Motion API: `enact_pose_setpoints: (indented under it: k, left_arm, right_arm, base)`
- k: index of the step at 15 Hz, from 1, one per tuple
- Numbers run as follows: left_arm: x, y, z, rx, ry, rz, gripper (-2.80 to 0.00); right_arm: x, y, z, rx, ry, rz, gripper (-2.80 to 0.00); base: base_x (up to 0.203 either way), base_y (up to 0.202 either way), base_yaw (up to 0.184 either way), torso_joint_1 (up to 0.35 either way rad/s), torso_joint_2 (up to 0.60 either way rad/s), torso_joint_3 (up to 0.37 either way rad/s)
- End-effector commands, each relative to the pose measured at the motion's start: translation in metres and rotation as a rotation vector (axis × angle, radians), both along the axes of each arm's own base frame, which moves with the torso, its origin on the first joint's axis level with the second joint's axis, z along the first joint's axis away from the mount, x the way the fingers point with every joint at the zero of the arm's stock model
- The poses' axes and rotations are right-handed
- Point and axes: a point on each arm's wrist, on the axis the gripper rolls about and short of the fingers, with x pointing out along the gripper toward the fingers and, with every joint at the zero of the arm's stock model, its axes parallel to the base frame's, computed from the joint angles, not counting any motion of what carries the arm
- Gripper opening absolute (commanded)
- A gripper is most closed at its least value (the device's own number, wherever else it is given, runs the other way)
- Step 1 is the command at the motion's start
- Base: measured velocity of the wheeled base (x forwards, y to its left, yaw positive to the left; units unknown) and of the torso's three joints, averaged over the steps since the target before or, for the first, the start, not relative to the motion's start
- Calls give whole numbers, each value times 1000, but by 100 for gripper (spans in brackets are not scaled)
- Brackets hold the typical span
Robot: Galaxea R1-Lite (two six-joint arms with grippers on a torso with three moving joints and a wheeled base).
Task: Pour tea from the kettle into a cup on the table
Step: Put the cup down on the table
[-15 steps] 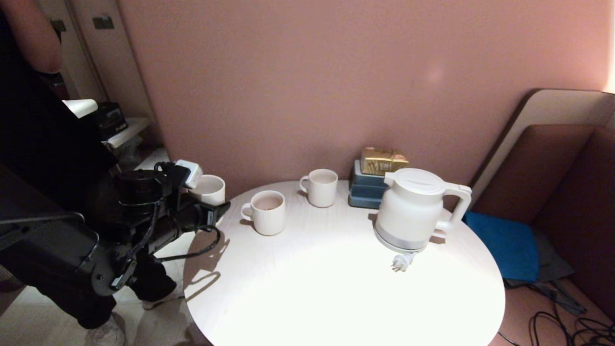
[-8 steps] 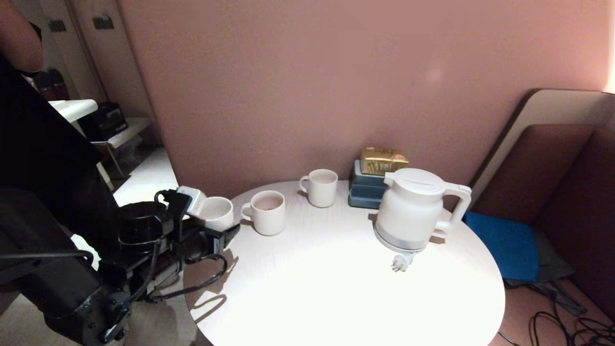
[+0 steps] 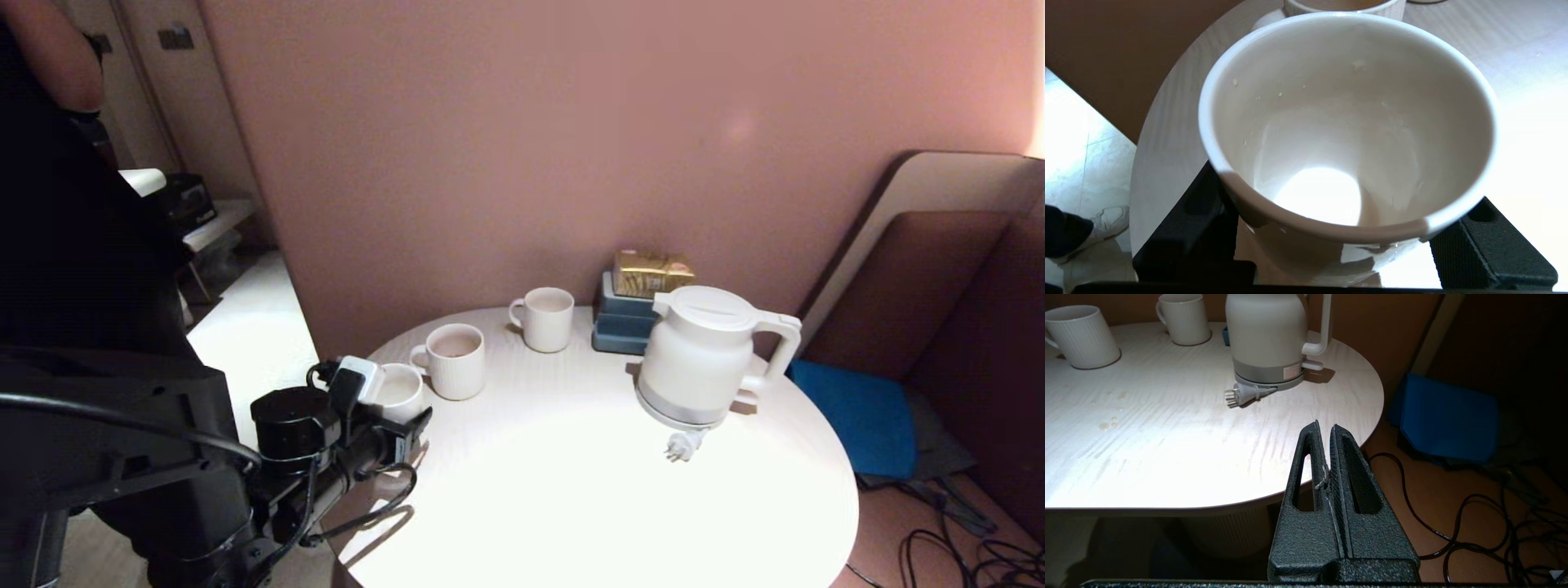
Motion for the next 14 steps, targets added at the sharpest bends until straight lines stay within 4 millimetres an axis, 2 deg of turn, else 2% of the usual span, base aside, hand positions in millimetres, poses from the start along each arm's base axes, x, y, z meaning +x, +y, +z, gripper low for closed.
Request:
enact_pose_setpoints:
  k: [1,6,11,14]
  left_arm:
    - [2,-6,-6,-2,-8,-11,-280]
    - [14,-12,-18,8,-3,-1,-280]
    - [12,-19,-29,30,23,-12,-280]
    - [11,-32,-31,34,13,-9,-280]
  right_arm:
    - [0,0,0,0,1,1,-280]
    - [0,0,0,0,1,1,-280]
    - [0,0,0,0,1,1,-280]
    - [0,0,0,0,-1,1,-280]
  base:
    - [0,0,0,0,0,0]
    - [0,0,0,0,0,0]
    - [0,0,0,0,0,0]
    - [0,0,0,0,0,0]
